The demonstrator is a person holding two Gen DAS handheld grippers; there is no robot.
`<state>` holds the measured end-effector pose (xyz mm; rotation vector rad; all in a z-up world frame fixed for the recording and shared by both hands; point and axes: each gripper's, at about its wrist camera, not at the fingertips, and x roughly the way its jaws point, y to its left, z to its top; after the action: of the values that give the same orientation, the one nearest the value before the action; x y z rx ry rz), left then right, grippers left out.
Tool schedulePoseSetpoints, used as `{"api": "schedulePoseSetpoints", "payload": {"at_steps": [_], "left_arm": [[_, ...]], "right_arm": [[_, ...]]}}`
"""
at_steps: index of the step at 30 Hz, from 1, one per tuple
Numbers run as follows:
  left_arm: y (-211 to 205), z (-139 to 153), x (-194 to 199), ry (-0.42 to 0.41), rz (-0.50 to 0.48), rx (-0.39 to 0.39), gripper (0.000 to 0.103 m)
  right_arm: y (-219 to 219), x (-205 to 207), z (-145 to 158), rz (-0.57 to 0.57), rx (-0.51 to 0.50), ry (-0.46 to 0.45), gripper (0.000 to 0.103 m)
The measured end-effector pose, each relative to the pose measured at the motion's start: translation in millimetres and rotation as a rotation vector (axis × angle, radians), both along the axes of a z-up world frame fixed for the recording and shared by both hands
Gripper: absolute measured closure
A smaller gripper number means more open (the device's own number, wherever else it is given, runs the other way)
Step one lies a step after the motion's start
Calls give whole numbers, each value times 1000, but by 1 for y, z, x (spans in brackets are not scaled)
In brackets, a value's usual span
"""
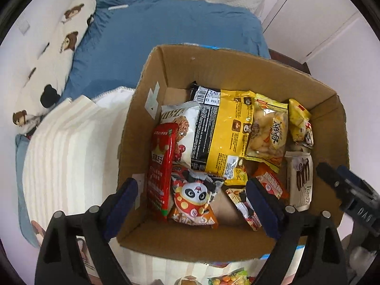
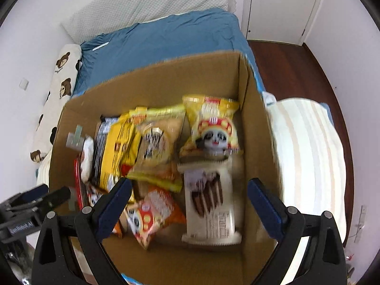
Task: Organize snacks
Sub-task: 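Lift both tools back from the box toward the remaining snacks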
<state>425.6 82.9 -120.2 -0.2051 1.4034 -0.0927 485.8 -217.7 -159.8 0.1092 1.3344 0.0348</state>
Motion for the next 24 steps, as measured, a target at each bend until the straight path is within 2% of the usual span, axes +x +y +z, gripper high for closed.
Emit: {"api": "schedulePoseSetpoints", "payload": {"at_steps": [5, 10, 18, 24], "left_arm": [[-1, 17, -20, -76, 1, 25, 10], [-2, 40, -49, -182, 7, 53, 10], [-6, 79, -106, -340, -12, 96, 10], [-3, 103, -146, -410, -19, 86, 10]], "right_arm": [[3, -31, 5, 10, 10, -19, 3], [8, -64, 23, 29, 12, -73, 3], [9, -124, 69, 32, 3, -204, 3], [5, -167, 101, 30, 22, -271, 3]]}}
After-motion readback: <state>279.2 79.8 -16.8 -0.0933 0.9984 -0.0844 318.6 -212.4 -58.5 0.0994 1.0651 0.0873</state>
